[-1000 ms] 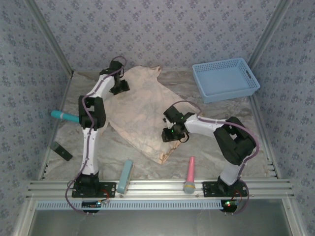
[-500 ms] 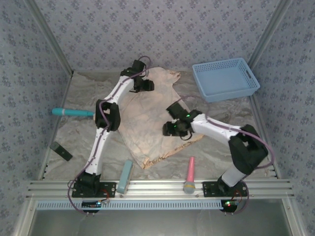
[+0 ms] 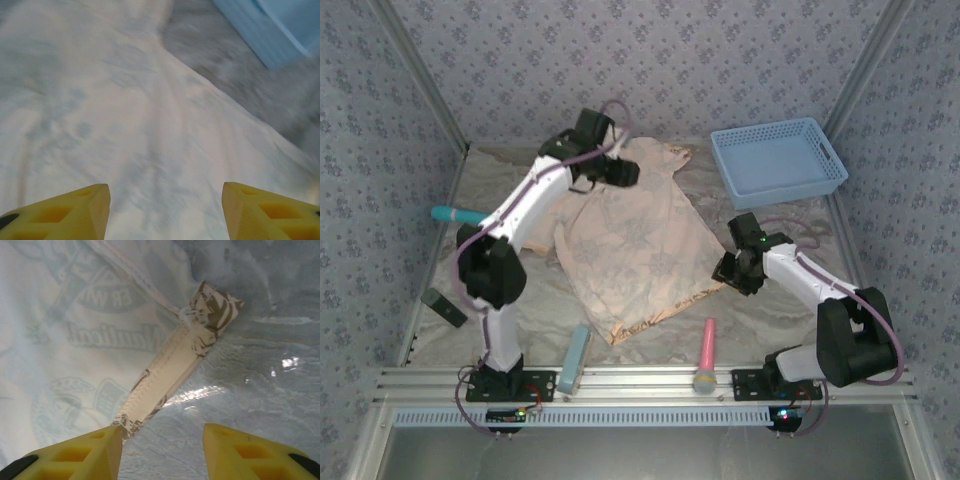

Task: Fold the inside-out t-shirt

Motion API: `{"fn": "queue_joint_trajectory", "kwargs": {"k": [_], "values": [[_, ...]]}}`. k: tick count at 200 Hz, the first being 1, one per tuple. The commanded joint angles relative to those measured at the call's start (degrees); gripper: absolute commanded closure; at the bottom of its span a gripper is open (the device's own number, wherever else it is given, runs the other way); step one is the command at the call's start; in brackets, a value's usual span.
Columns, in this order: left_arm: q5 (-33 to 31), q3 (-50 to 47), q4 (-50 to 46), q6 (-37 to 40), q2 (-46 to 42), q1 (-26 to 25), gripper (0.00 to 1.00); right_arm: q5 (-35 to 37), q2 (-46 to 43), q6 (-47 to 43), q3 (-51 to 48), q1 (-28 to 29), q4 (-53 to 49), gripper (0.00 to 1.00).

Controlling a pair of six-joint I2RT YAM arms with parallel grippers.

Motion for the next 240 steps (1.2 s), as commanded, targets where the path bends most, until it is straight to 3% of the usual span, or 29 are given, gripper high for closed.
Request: {"fn": "queue_joint_trajectory", "kwargs": {"k": [1,29,73,122,165,218,240], "values": [[1.7,-12.9,5.4,4.5,-5.0,-7.3,0.38,-7.7,0.5,4.6,-1.1,0.4,4.7,0.53],[5.9,-28.0,16.2,5.4,-11.5,-12.9,0.37,-11.1,3.3,7.6,-2.6,1.4,9.4,0.54],[5.7,-43.8,31.9,10.3,-15.8,-19.8,0.36,-9.2,5.4,8.7,-4.2,1.8,11.9,0.63],[4.3,-45.1,34.3,13.9,-13.1,-24.0,0.34,-8.5,6.8,10.1,-4.3,2.0,12.6,0.76],[4.6,-48.3,40.9,16.6,-10.8,-27.3,0.33,-6.6,2.9,9.6,-4.1,2.1,8.6,0.66],[3.3,-51.0,44.2,16.4,-9.4,-27.5,0.33,-8.5,2.3,10.2,-8.0,2.6,11.4,0.65],[3.5,-50.8,43.7,16.7,-8.6,-27.6,0.33,-8.3,3.6,10.7,-7.7,3.0,12.7,0.76]]}}
